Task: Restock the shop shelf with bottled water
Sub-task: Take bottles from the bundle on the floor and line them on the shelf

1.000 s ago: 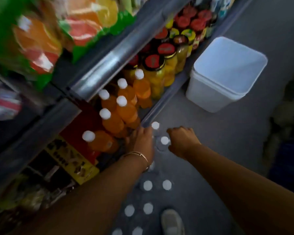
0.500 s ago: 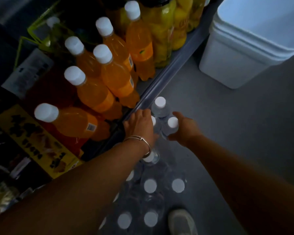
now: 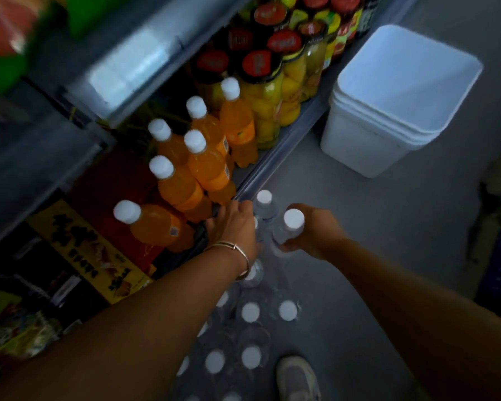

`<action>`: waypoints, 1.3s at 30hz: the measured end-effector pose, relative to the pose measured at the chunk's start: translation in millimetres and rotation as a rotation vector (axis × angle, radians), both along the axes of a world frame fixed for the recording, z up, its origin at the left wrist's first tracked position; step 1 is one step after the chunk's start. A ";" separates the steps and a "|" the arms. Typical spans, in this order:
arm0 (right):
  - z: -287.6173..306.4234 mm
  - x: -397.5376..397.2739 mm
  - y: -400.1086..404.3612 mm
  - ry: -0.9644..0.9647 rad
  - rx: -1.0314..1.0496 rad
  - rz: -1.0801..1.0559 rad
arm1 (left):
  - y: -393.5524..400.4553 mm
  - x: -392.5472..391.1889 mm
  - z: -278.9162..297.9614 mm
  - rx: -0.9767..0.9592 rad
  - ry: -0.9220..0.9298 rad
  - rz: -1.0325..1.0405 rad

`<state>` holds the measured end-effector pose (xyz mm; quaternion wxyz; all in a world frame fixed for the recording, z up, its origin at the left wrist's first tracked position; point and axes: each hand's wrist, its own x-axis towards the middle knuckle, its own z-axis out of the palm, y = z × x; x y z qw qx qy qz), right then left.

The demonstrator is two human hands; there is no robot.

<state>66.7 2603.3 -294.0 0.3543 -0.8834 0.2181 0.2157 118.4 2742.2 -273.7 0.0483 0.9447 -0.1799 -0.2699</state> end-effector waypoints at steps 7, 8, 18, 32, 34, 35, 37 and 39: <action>179.7 -5.0 -6.6 -0.095 0.052 0.170 | 1.3 -10.1 141.5 -0.076 0.017 -0.041; 209.2 -5.7 -6.2 -0.102 0.050 0.205 | 2.1 -12.0 167.7 -0.096 -0.001 -0.052; 507.1 -20.7 20.1 -0.249 -0.048 0.389 | 42.4 -33.5 440.4 -0.402 -0.050 -0.113; 859.3 -50.6 90.1 -0.584 0.047 0.411 | 126.0 -65.6 793.9 -0.476 -0.283 -0.106; 892.2 -49.2 102.7 -0.628 0.062 0.426 | 138.8 -70.4 829.9 -0.520 -0.308 -0.104; 908.0 -47.3 109.1 -0.646 0.073 0.435 | 144.9 -73.8 847.5 -0.547 -0.306 -0.109; 938.4 -43.6 122.2 -0.684 0.085 0.470 | 158.5 -75.1 877.0 -0.611 -0.307 -0.071; 966.7 -39.2 135.1 -0.732 0.081 0.500 | 171.3 -74.1 903.5 -0.653 -0.322 0.002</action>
